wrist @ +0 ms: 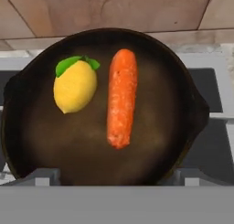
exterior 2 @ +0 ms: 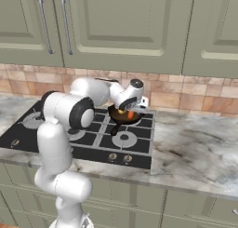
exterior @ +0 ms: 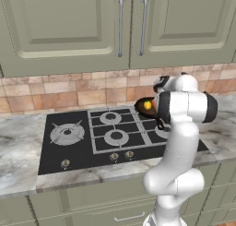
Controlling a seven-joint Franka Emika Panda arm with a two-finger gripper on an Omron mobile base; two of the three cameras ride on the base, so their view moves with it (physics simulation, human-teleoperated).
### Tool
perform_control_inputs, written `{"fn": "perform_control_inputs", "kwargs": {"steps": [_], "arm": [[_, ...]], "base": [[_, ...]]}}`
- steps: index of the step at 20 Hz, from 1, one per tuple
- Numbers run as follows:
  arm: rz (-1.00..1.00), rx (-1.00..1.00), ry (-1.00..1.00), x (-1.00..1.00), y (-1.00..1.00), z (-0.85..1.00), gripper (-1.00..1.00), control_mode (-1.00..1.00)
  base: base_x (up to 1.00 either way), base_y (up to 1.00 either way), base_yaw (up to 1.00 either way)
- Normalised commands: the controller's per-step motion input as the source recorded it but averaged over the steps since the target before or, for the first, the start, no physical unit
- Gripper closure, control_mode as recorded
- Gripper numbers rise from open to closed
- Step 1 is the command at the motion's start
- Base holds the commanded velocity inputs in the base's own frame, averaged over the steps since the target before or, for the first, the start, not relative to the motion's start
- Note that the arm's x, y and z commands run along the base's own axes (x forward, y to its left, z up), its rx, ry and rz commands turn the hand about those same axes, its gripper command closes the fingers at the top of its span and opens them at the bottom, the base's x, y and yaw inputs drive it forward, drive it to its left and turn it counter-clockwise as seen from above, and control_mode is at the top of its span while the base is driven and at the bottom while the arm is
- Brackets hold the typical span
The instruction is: Put the carrot and lemon in the pan. Then turn on the rear right burner and set the heat to medium.
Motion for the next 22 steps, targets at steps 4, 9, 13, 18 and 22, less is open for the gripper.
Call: {"fn": "perform_control_inputs", "kwargs": {"steps": [4, 9, 13, 18, 22], "arm": [[0.0, 0.0, -0.09, -0.75, -0.01, 0.01, -1.0, -1.0], [0.0, 0.0, -0.06, -0.72, 0.0, 0.1, -1.0, -1.0], [0.0, 0.0, 0.0, -0.67, -0.01, 0.32, -1.0, -1.0], [0.0, 0.0, 0.02, -0.63, 0.0, 0.48, -1.0, -1.0], [0.0, 0.0, 0.06, -0.37, 0.0, 0.57, -1.0, -1.0]], "base": [[0.0, 0.0, 0.0], [0.0, 0.0, 0.0], [0.0, 0.0, 0.0], [0.0, 0.0, 0.0], [0.0, 0.0, 0.0]]}}
